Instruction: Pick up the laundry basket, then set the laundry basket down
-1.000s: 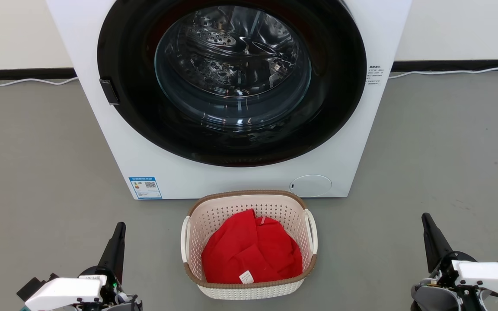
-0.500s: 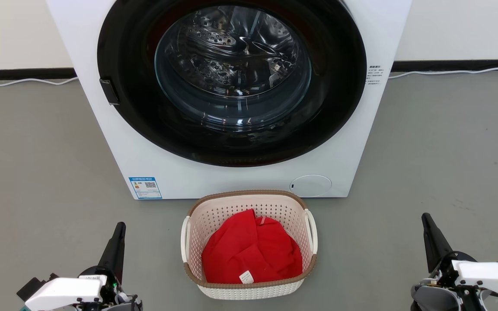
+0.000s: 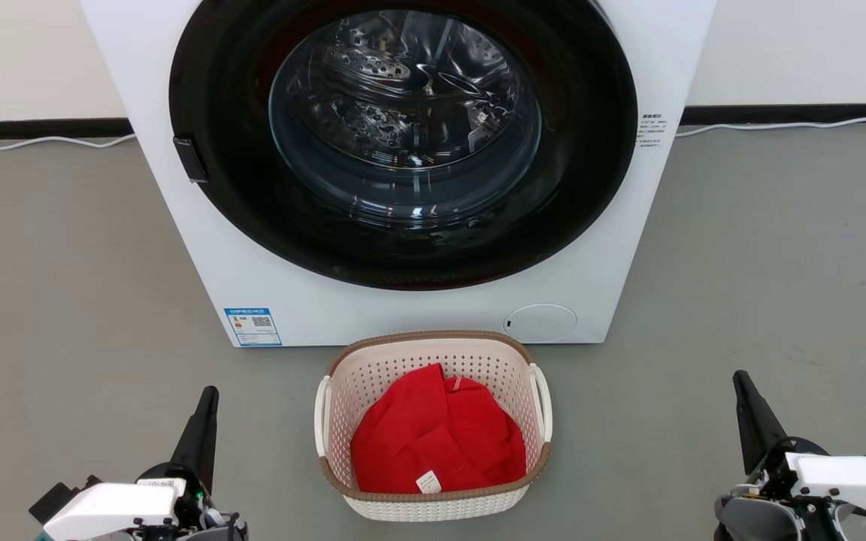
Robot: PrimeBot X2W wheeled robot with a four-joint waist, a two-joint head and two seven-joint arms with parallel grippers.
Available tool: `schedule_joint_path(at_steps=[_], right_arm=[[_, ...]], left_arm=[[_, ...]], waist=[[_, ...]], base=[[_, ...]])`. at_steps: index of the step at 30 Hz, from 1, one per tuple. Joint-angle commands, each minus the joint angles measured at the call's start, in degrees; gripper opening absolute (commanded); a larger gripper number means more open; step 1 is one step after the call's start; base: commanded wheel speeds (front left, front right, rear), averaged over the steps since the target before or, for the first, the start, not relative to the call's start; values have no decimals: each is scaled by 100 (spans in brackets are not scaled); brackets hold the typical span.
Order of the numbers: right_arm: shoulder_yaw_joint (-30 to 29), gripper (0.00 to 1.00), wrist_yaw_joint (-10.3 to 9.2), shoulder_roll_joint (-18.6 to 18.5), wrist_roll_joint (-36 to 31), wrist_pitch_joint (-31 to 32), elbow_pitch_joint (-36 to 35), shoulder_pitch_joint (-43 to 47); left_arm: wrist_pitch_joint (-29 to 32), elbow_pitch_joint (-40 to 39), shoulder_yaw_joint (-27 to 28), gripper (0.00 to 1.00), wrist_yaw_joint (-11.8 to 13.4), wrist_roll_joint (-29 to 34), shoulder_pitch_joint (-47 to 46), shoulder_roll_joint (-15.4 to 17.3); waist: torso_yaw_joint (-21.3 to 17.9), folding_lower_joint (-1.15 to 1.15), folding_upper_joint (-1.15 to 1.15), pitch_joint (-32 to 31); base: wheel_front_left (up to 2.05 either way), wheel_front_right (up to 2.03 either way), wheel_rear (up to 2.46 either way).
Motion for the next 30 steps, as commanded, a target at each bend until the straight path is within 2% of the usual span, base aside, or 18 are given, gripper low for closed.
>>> schedule_joint_path(at_steps=[1,30], right_arm=[[107,0,42,-22,37,46,-181,-219],[108,0,42,-22,37,46,-181,-219]], left_arm=[[37,-168,180,0,-43,-34,-322,66],[37,-169,179,0,-43,-34,-322,66]], waist=[[0,0,0,0],[0,0,0,0]], base=[[0,0,0],[0,0,0]])
